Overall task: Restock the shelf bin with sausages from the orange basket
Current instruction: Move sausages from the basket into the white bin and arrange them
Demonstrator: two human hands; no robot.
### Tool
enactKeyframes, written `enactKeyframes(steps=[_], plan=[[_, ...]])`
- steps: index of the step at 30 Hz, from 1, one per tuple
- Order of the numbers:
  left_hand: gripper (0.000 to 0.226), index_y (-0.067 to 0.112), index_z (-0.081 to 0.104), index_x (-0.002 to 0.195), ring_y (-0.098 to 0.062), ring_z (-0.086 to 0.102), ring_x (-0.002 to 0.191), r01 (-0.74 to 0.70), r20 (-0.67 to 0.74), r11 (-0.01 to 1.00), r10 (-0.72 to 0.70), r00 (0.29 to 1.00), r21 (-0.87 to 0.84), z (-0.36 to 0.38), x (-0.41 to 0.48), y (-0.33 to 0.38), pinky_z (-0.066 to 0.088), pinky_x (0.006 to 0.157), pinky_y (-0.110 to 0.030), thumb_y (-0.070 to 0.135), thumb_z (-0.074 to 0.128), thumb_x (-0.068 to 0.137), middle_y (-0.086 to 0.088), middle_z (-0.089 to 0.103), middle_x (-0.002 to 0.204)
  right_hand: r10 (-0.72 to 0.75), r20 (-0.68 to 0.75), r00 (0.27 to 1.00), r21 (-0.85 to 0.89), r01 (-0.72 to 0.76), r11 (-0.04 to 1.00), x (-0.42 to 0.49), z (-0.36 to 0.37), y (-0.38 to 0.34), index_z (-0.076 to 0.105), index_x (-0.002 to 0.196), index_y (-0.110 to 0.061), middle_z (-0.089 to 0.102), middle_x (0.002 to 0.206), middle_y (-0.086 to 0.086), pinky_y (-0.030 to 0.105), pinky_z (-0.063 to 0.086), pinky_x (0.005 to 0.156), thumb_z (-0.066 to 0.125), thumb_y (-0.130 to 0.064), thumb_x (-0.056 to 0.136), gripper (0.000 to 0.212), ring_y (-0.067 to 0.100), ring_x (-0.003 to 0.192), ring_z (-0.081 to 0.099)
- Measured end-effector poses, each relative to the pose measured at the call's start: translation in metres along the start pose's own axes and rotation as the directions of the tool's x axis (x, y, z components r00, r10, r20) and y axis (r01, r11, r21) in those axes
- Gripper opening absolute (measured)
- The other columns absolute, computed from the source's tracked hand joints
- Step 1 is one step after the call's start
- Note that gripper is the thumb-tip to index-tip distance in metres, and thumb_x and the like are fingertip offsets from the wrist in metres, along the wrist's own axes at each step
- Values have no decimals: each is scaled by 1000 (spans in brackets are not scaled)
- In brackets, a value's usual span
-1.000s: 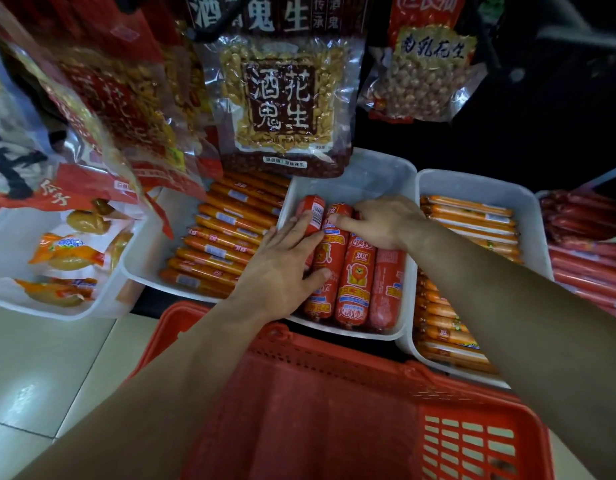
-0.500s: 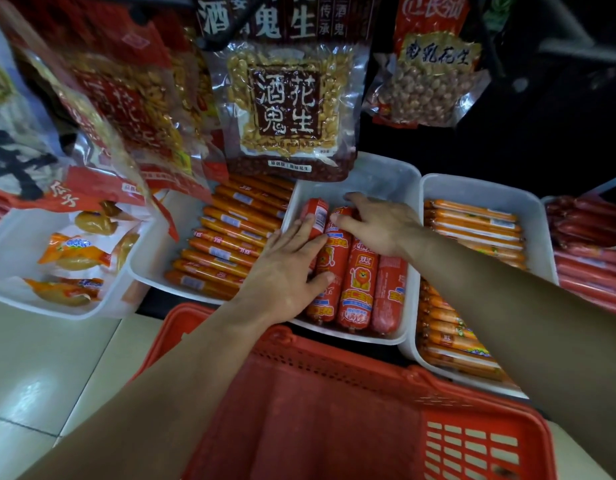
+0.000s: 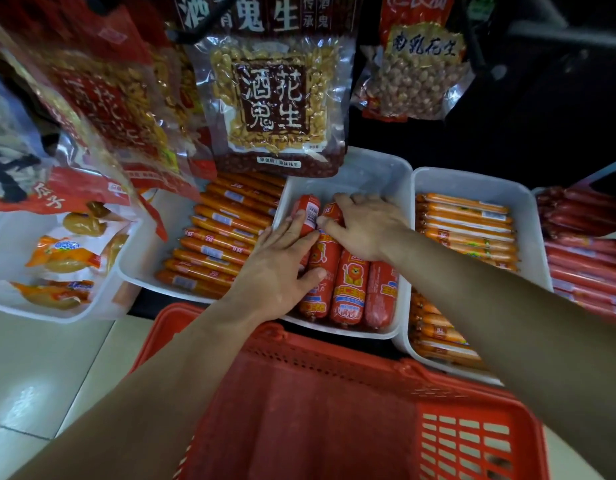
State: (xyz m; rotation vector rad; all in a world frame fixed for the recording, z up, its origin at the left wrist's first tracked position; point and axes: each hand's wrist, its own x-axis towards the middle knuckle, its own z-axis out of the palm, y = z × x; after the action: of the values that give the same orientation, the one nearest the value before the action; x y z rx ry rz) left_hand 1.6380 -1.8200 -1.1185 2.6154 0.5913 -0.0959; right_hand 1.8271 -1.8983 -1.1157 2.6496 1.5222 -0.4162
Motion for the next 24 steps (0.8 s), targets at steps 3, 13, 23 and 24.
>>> enactKeyframes(steps=[3,13,23,24], plan=[[70,30,15,158,-8,-12,151,3,4,1000,-3,1000,26,1,1,0,-12,119,-30,53,44,98,8,-14,164,24,-40,999,-82,-27,996,-21,9,14,29,151,-26,50,145,10,49,29,111,7,-72,92,77,32,137,39],[64,24,32,154,-12,5,152,43,29,999,-43,999,-8,-21,-6,13,10,124,-35,42,56,97,3,5,166,85,-74,994,-188,-97,977,-49,3,0,26,151,-22,36,151,15,54,21,116,11,-63,96,70,37,141,28],[65,34,41,148,-17,30,145,-6,170,999,-1,985,41,-49,-42,51,31,116,-39,54,62,90,5,28,161,39,135,990,72,-49,996,-180,15,47,-14,158,-29,-18,166,-7,42,0,125,17,-67,96,79,16,153,-13],[67,35,40,149,-18,30,145,-18,166,999,13,986,31,-48,-39,59,30,116,-39,55,62,89,6,28,161,86,150,985,115,-104,988,-190,16,54,-12,158,-33,-15,167,-9,39,1,123,23,-65,98,77,16,153,-10]])
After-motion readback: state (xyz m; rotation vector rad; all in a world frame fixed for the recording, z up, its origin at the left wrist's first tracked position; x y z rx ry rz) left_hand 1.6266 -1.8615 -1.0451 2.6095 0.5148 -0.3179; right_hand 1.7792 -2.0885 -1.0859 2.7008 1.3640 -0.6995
